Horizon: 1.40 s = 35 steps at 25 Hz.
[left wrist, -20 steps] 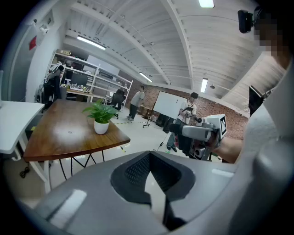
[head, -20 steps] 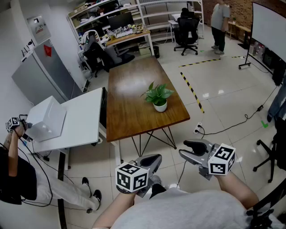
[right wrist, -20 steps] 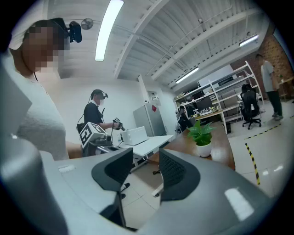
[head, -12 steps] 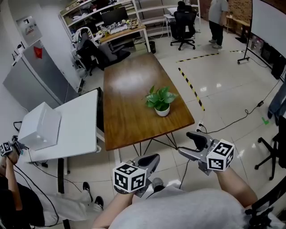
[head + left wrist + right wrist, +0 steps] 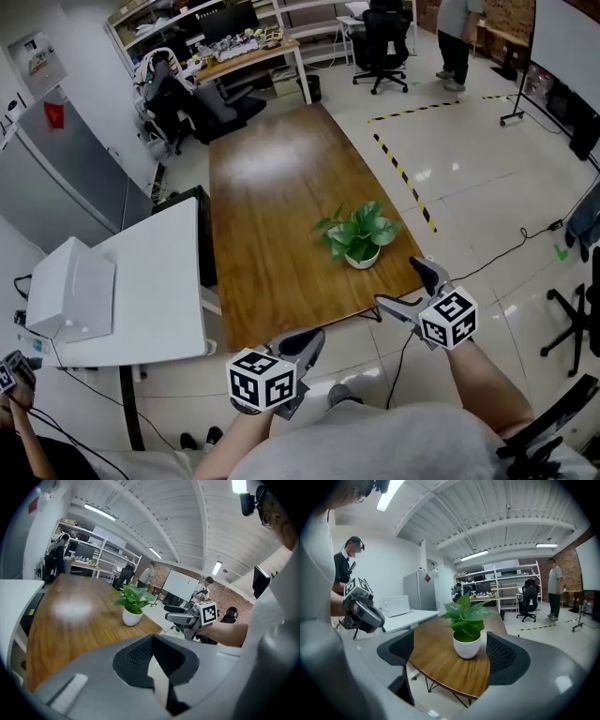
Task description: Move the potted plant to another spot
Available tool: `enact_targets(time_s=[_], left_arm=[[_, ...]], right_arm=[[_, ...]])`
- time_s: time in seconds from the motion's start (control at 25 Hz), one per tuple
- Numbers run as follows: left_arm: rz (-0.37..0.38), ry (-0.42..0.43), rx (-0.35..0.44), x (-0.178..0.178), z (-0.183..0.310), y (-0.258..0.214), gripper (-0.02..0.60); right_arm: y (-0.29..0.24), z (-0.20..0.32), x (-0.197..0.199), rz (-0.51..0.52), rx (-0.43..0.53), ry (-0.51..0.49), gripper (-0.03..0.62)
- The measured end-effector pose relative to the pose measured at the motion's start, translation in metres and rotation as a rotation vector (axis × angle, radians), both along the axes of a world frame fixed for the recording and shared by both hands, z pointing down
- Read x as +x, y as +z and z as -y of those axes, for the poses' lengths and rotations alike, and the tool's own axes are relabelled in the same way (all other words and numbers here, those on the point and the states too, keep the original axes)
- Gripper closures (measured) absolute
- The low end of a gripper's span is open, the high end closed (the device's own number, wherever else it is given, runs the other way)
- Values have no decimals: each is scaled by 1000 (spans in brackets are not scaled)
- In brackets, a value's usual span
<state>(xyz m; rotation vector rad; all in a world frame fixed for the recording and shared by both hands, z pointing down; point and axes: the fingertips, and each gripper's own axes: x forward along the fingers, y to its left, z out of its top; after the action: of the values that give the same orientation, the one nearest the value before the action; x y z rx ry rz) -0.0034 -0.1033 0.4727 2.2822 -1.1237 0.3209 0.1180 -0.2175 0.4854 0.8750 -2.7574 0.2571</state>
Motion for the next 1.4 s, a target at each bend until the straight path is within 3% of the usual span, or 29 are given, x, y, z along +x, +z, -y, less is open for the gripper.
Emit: enact_targets(time_s=[0.32,0.68,1.2,1.32,1.4], left_arm=[[1,-5,-38,-54,36,18,583],[11,-25,-77,-96,50,41,583],[27,-24,-74,-115,70,47,583],[28,-24,-76,-114,71,47,583],[30,-22,-75,-112,71,47,583]], right_arm=[[69,73,-37,-155,-6,84,83],[105,113,-61,-149,-86,107,74],[110,131,-89,-123,-62,69,54],[109,132,-87,-121,-61,67,113],[109,132,-86,-126,-57,62,118]])
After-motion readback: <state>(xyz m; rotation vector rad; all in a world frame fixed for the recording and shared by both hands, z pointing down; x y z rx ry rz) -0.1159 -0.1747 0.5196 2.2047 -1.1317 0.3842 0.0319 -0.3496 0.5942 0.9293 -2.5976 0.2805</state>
